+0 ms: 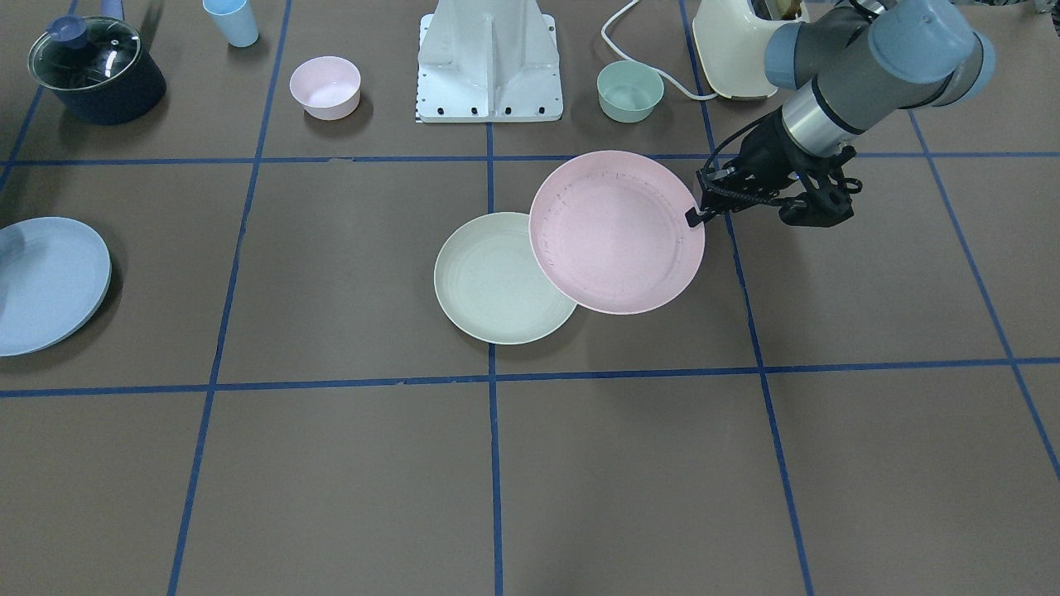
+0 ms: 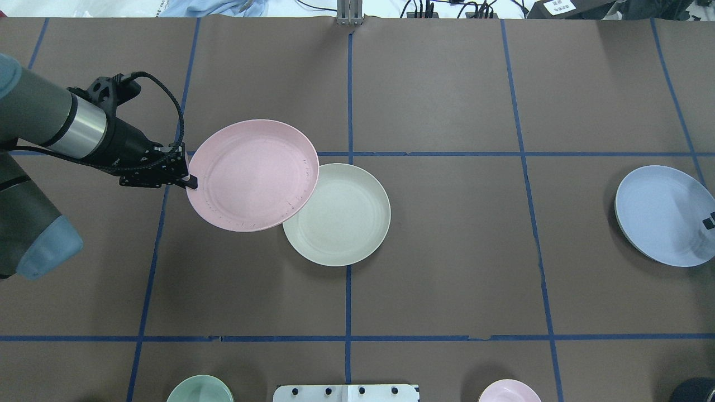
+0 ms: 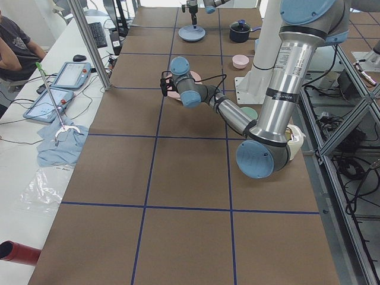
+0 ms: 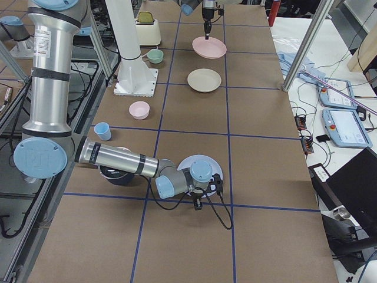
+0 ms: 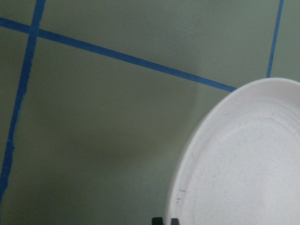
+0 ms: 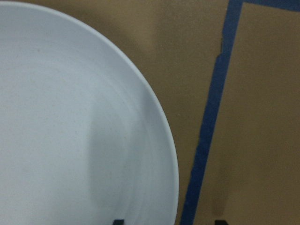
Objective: Stack three plates with pink and blue
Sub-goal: 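Carry the pink plate with the left gripper onto the cream plate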
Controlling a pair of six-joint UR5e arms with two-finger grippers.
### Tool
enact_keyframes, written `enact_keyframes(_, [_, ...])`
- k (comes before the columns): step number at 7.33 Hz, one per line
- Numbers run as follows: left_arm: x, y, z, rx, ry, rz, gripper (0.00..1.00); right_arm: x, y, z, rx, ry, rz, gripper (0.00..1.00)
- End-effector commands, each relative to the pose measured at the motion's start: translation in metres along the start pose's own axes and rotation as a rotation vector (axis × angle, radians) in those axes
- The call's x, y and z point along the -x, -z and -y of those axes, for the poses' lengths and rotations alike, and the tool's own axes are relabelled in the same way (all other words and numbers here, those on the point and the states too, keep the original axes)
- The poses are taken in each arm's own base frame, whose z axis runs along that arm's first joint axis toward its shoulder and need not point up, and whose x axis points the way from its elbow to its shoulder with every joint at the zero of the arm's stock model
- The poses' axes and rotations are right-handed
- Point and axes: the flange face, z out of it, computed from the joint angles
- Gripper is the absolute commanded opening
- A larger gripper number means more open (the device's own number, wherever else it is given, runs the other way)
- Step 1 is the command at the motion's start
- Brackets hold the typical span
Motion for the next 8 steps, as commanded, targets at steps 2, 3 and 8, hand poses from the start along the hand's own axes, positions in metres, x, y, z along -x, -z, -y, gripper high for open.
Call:
enact_keyframes(2, [-0.005, -0.005, 0.002, -0.008, -0.004, 0.002, 0.00, 0.018, 0.007, 0.007, 0.003, 0.020, 0.104, 0.00])
enact_keyframes(3, [-0.011, -0.011, -0.002, -0.013, -0.011, 0.004, 0.00, 0.020, 0.012, 0.007, 0.004, 0.013, 0.160, 0.00])
enact_keyframes(8, [-0.065, -0.118, -0.034, 0.000, 0.035, 0.052, 0.00, 0.028, 0.078, 0.032, -0.087, -0.046, 0.326, 0.00])
